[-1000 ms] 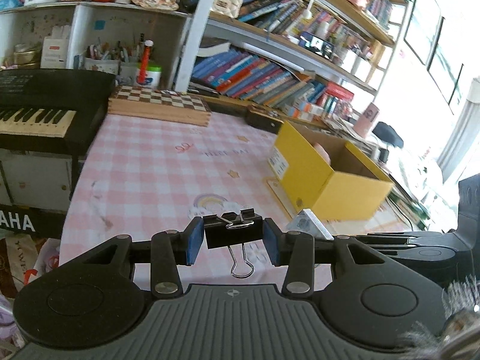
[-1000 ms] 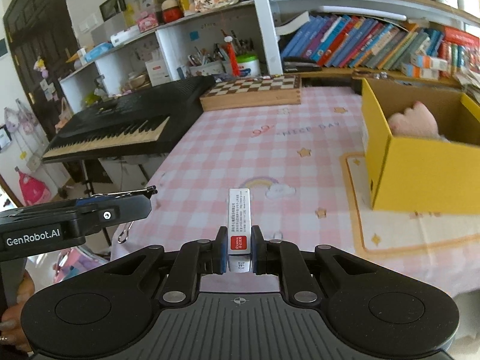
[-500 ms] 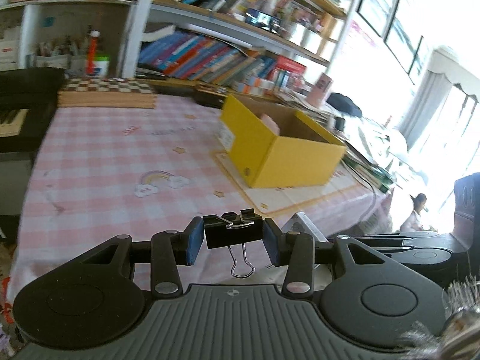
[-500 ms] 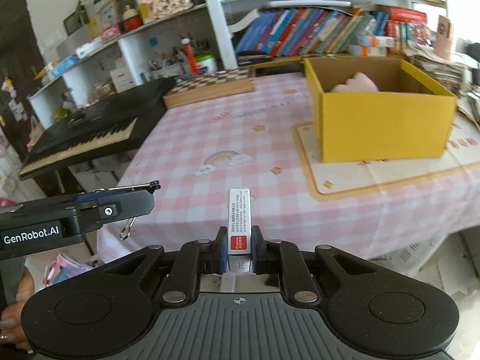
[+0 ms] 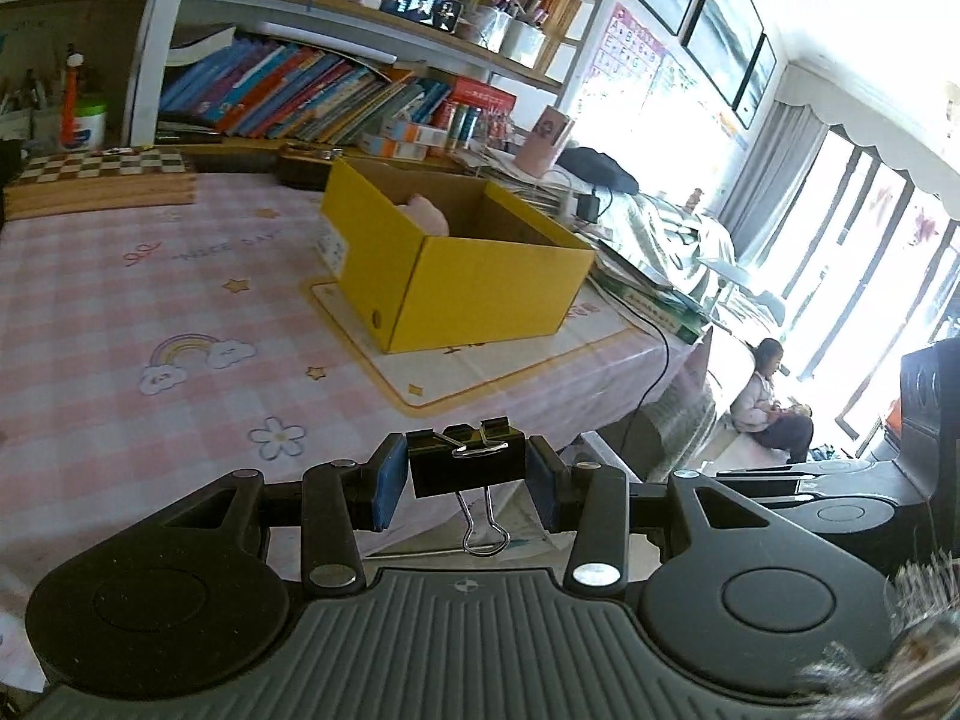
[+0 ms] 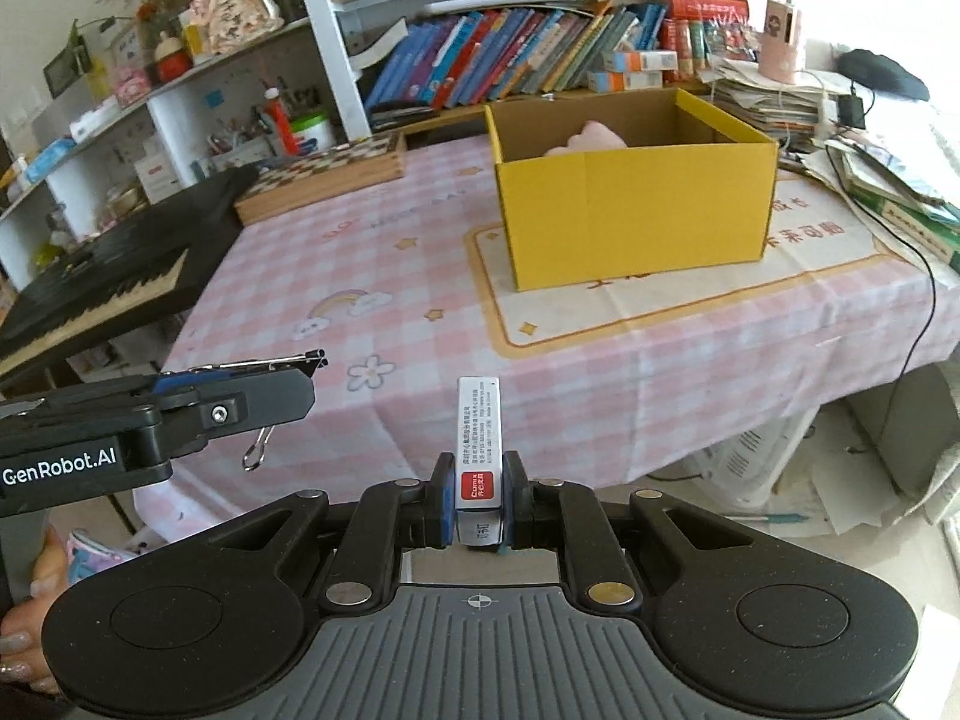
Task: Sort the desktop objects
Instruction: 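Lift the binder clip and white box and carry both toward the yellow box, then lower the clip and white box into the yellow box and open both tools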
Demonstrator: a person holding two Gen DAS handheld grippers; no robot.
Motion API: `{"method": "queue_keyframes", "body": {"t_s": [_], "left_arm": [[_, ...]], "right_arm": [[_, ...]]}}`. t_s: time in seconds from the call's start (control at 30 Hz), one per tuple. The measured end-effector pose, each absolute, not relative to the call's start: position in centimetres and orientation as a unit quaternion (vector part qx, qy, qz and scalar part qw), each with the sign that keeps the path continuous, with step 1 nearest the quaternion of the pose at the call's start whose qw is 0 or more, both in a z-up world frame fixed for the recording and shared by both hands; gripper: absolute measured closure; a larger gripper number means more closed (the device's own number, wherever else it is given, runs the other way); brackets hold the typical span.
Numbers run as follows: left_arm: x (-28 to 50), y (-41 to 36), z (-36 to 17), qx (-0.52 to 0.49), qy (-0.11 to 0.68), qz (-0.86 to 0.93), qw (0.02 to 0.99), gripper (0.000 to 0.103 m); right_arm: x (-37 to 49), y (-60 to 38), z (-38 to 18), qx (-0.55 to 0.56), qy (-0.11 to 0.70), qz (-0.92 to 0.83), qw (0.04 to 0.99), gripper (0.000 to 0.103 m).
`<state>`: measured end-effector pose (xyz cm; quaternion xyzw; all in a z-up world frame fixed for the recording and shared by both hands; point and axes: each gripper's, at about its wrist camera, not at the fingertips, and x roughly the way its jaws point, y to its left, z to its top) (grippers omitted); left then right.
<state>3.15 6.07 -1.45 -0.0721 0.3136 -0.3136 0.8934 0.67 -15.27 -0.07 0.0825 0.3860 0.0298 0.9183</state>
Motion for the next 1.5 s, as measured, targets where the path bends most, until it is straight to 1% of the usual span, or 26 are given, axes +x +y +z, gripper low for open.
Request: {"method": "queue_keyframes", "body": {"t_s": [0.47, 0.9, 1.5], "left_arm": [[5.3, 2.0, -1.3, -0.06, 0.318, -0.33, 0.887, 0.063], [7.4, -4.1, -1.1, -0.044, 0.325, -0.342, 0.881, 0.063], [10.1, -11.5, -1.1, -0.045, 0.328, -0.309, 0.892, 0.063]], "right_arm": [[1.7, -18.9, -0.1, 0.09, 0.387, 0.015, 0.918, 0.089], [3.9, -24.6, -0.3, 0.104, 0.393, 0.01, 0.914, 0.089], [8.1, -32.3, -0.7, 0.099, 0.397, 0.05, 0.911, 0.089]]}}
